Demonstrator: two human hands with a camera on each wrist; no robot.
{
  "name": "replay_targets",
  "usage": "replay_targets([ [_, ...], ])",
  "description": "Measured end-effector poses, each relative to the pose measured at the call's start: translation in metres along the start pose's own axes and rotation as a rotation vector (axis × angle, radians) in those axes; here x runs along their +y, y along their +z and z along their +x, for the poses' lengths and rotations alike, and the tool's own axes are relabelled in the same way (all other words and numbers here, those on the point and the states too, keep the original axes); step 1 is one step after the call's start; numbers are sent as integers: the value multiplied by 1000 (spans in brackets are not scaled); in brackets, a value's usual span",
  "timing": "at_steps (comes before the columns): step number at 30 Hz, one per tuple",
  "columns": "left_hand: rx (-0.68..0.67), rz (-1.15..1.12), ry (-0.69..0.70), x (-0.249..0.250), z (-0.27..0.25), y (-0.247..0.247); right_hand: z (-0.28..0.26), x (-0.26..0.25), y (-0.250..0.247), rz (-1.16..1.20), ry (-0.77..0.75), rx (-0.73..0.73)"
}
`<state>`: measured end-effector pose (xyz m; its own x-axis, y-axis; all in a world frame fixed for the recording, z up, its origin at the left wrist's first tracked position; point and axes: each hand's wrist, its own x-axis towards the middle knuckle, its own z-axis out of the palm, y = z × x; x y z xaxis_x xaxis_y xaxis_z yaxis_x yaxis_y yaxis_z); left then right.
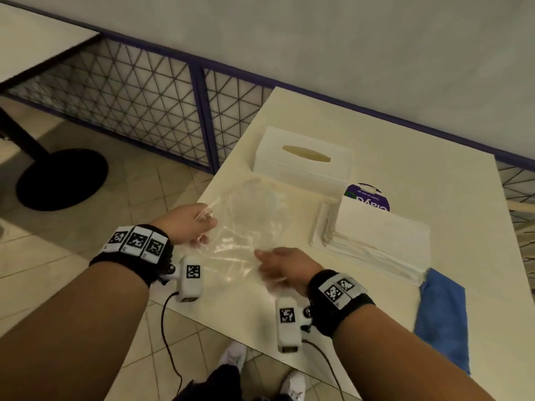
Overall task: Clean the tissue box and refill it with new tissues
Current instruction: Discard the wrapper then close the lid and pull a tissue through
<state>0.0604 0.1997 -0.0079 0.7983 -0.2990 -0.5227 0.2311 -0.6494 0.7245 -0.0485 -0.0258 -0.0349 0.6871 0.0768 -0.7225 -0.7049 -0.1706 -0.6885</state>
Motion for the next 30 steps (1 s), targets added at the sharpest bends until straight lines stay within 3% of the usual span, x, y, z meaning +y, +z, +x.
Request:
replay_targets([
  [3, -19, -347, 28, 7, -12, 3, 5, -10, -4, 318, -72, 70],
  [5, -49, -479, 42, 15, -16, 12, 1, -19, -10, 401, -145, 87],
  [11, -187, -597, 65, 42, -28, 44, -41, -30, -42, 350, -339, 251],
  [16, -143, -584, 139, 62, -33, 78, -79, -18, -77, 192, -382, 247],
  [19, -183, -615, 183, 73, -34, 95, -94, -2, -94, 285, -432, 287],
  [25, -280, -814, 30, 91, -29, 136, -116, 30, -114, 618, -433, 320],
  [30, -394, -795, -74, 96, -25, 155, -134, 49, -130, 848, -397, 234],
])
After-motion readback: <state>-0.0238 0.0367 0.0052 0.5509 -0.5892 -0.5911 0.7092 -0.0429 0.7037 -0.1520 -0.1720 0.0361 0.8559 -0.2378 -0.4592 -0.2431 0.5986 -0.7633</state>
